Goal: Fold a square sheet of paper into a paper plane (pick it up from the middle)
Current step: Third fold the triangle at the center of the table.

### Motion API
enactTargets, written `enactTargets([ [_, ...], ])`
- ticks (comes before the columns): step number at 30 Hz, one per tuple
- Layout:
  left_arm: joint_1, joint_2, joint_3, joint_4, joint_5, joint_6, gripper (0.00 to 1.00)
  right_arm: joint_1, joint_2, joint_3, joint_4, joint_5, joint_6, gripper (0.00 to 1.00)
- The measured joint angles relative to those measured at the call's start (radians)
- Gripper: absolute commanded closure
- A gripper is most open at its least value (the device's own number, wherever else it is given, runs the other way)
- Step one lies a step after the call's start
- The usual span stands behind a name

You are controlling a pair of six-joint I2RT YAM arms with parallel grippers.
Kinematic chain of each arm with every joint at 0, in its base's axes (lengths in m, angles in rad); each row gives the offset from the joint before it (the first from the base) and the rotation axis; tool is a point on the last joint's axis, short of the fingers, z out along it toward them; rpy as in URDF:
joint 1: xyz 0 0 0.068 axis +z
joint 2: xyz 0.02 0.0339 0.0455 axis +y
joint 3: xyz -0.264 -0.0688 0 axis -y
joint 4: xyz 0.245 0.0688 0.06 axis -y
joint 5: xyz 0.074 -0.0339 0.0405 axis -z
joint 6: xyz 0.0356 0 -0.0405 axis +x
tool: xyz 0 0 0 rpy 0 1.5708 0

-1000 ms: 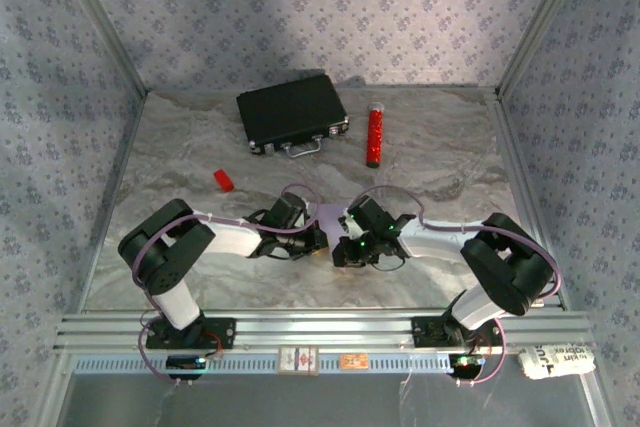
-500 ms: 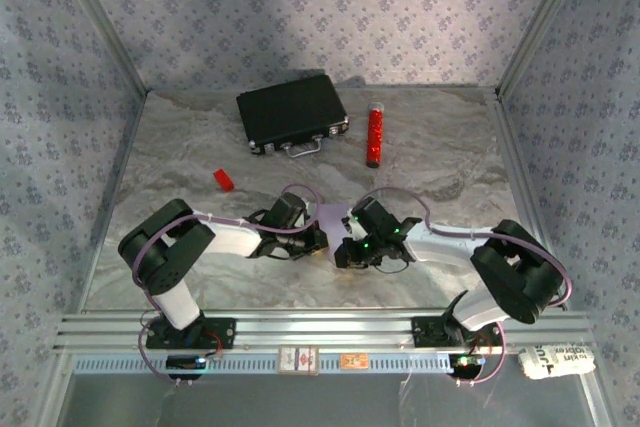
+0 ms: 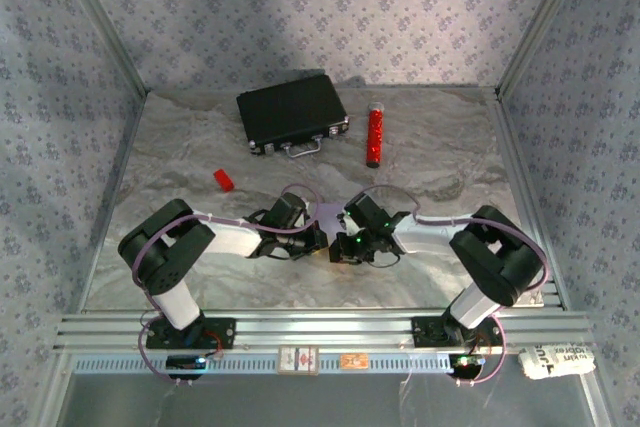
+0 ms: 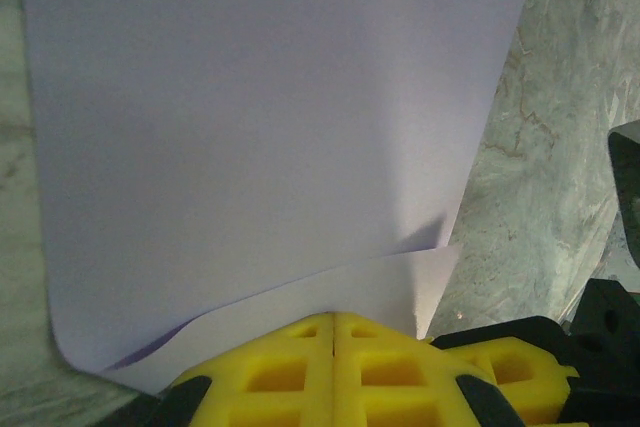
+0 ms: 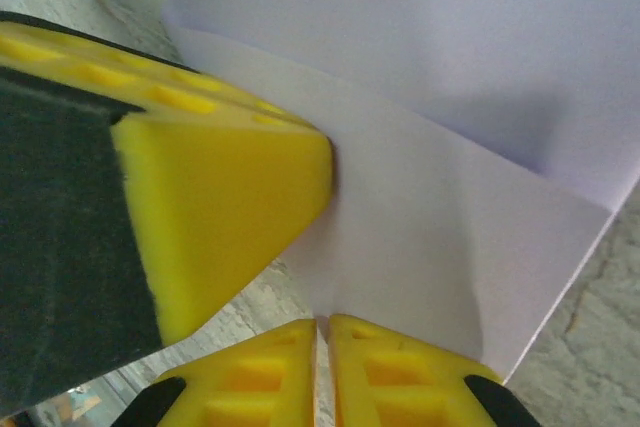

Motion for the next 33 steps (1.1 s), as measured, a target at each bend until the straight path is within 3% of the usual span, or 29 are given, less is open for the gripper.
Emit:
enactTargets([
  [33, 0.0, 0.0, -0.006, 0.012, 0.0, -0.001, 1.0, 0.039, -0.19, -0.2, 0.051, -0.008, 0.089, 0.87],
])
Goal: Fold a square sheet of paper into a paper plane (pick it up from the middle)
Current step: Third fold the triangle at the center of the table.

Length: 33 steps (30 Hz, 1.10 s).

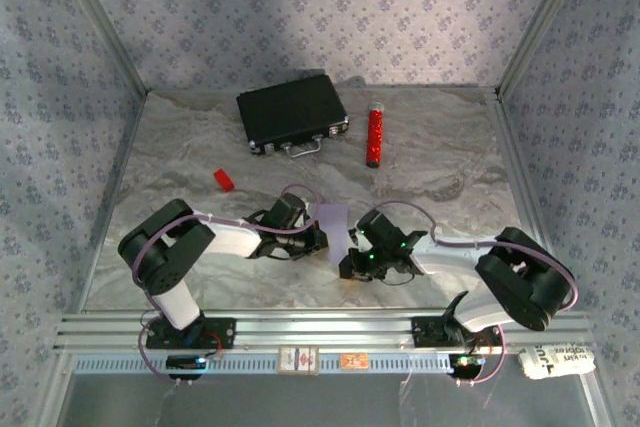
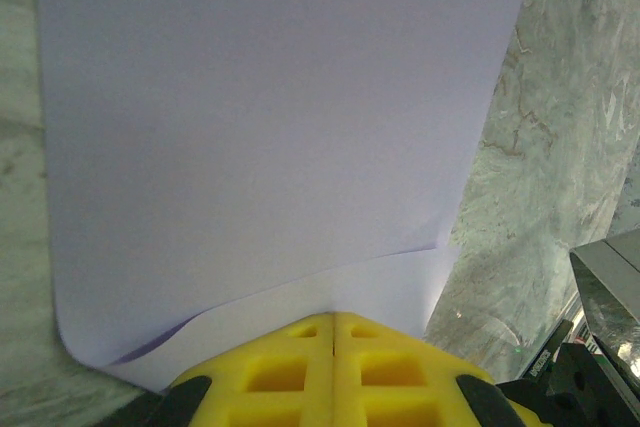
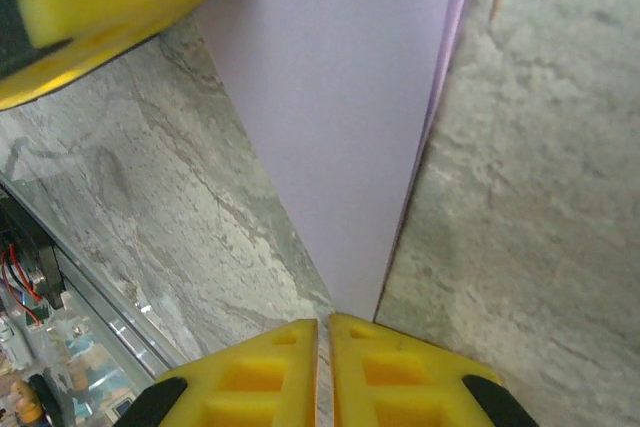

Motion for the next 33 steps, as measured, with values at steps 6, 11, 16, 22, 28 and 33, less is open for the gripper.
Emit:
enactTargets([
  [6, 0.0, 0.0, -0.005, 0.012, 0.0, 0.0, 1.0, -0.003, -0.096, 0.019, -0.056, 0.01, 0.019, 0.88],
  [11, 0.0, 0.0, -0.006, 0.014, 0.002, 0.0, 1.0, -0.019, -0.025, 0.111, -0.06, 0.012, 0.011, 0.9],
  [16, 0.0, 0.0, -0.006, 0.014, 0.002, 0.0, 1.0, -0.019, 0.09, 0.168, -0.053, 0.012, 0.005, 0.91],
  [22, 0.0, 0.0, -0.006, 0.014, 0.002, 0.0, 1.0, -0.019, 0.166, 0.156, -0.023, 0.001, 0.002, 0.92],
  [28, 0.0, 0.0, -0.01, 0.021, 0.002, 0.0, 1.0, -0.017, 0.115, 0.065, 0.081, -0.005, 0.017, 0.91],
  [33, 0.0, 0.0, -0.015, 0.031, 0.002, -0.001, 1.0, -0.01, 0.041, 0.006, 0.058, -0.007, 0.023, 0.91],
])
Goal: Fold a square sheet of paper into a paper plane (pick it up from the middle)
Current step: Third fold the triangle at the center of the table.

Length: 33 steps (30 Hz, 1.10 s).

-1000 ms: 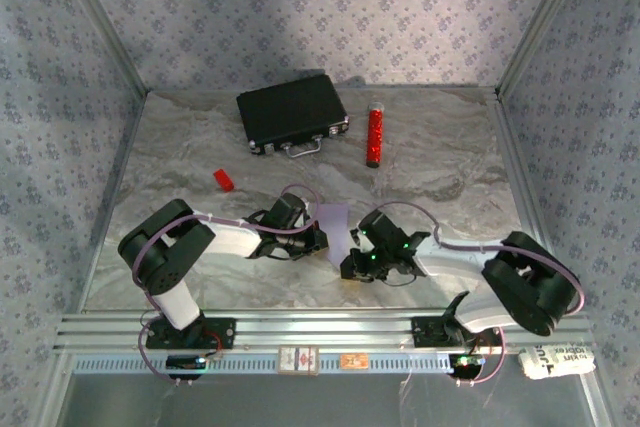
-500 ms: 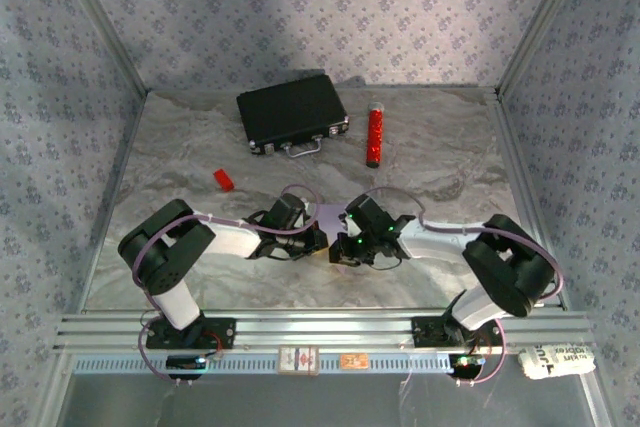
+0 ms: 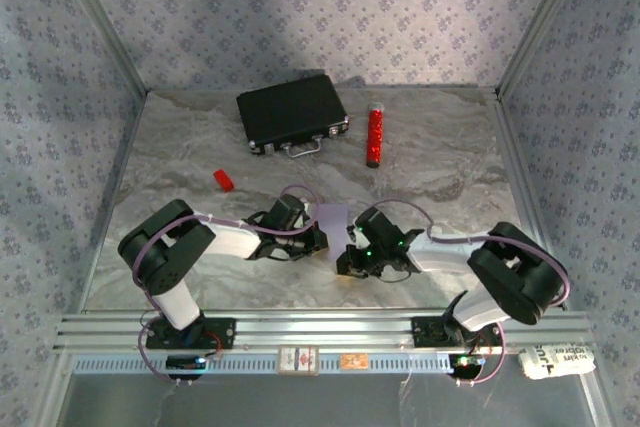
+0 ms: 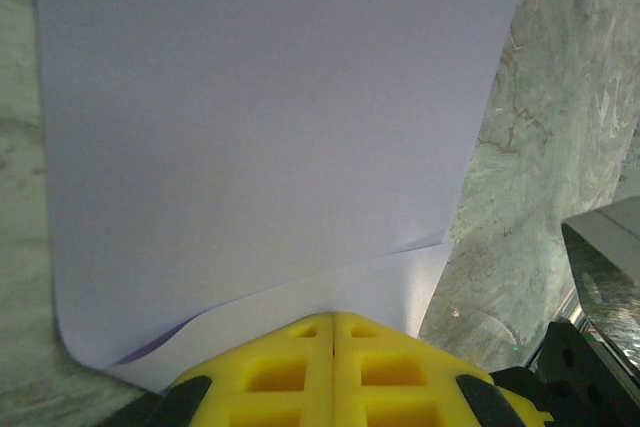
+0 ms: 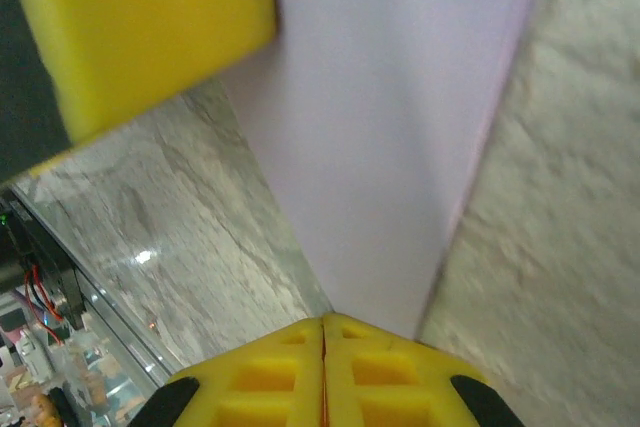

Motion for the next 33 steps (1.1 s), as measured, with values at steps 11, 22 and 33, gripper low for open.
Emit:
enactTargets([
  [11, 0.0, 0.0, -0.003, 0.007, 0.0, -0.003, 1.0, -0.014, -0.144, 0.042, -0.117, 0.02, 0.016, 0.92],
  [22, 0.0, 0.0, -0.003, 0.007, 0.0, -0.003, 1.0, -0.039, 0.038, 0.148, -0.087, 0.014, 0.008, 0.93],
  [33, 0.0, 0.0, -0.001, 0.004, 0.0, -0.002, 1.0, -0.042, 0.061, 0.05, 0.013, -0.003, 0.028, 0.95],
])
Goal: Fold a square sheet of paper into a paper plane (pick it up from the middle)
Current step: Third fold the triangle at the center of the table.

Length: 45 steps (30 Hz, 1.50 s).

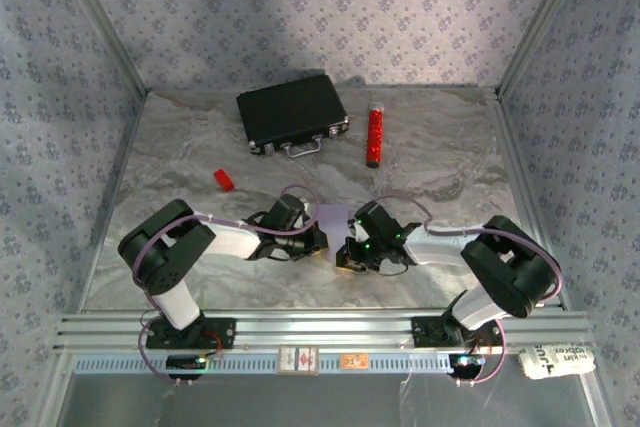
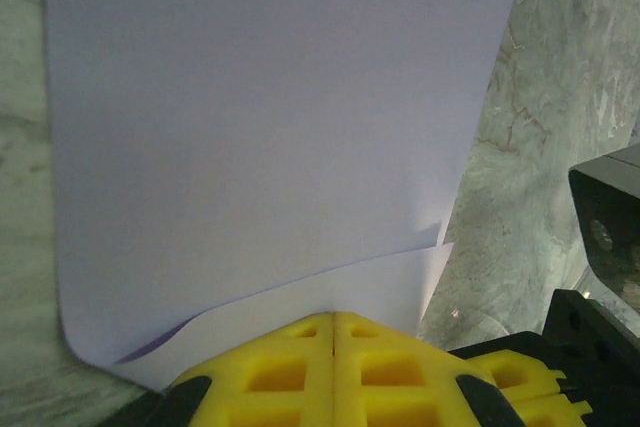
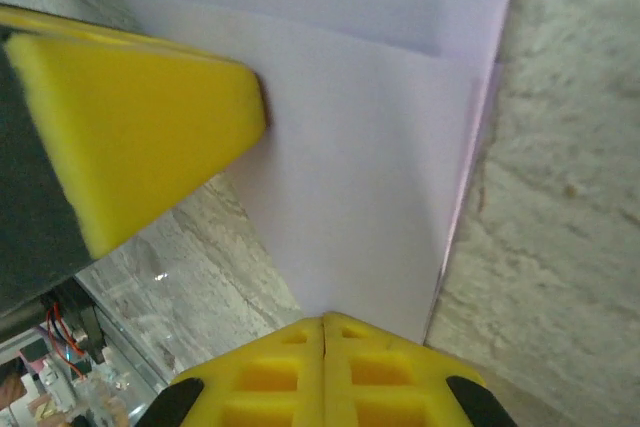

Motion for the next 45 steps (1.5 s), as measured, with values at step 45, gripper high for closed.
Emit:
enactTargets([
  [45, 0.035, -0.037, 0.007, -0.09, -0.044, 0.037, 1.0, 0.0, -0.012, -0.009, 0.01, 0.031, -0.006, 0.99],
])
